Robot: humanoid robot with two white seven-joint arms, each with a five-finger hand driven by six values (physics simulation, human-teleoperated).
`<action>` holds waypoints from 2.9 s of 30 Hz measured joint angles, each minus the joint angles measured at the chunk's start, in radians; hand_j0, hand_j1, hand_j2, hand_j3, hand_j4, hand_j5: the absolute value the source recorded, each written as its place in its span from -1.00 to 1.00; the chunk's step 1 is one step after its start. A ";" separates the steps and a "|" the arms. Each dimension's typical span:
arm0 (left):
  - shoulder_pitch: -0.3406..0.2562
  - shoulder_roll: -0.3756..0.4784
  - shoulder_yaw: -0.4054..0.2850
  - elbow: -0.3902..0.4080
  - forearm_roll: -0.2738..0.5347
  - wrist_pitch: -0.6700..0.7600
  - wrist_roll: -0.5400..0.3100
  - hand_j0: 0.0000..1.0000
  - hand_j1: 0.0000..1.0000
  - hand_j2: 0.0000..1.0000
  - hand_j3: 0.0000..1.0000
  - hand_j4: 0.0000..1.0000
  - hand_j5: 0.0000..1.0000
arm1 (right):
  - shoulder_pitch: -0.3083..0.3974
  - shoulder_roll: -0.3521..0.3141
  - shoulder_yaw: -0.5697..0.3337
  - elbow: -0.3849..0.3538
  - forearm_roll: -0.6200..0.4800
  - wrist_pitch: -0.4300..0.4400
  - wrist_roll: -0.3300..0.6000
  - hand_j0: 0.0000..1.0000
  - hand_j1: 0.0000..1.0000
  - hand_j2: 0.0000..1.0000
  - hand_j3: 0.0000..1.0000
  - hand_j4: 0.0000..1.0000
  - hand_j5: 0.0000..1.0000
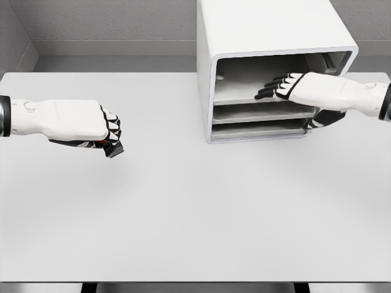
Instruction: Slide open multi-storey tabletop storage cabinets and put open load switch and slide close multi-storey tabletop storage cabinets
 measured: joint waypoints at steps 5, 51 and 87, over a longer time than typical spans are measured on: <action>0.000 0.000 0.000 0.000 0.000 0.000 0.000 -0.29 -0.29 -0.29 -0.29 -0.29 -0.29 | -0.037 0.042 0.054 0.060 0.034 0.023 0.000 1.00 1.00 1.00 1.00 1.00 1.00; -0.051 -0.066 0.084 -0.001 0.054 0.000 0.001 -0.24 -0.24 -0.24 -0.24 -0.24 -0.24 | 0.009 -0.067 0.063 -0.103 0.078 -0.030 -0.002 1.00 1.00 1.00 1.00 1.00 1.00; -0.232 -0.502 0.100 0.009 0.053 -0.002 -0.001 -0.19 -0.19 -0.19 -0.19 -0.19 -0.19 | 0.666 -0.226 -0.843 -0.078 -0.464 -0.080 0.000 1.00 1.00 1.00 1.00 1.00 1.00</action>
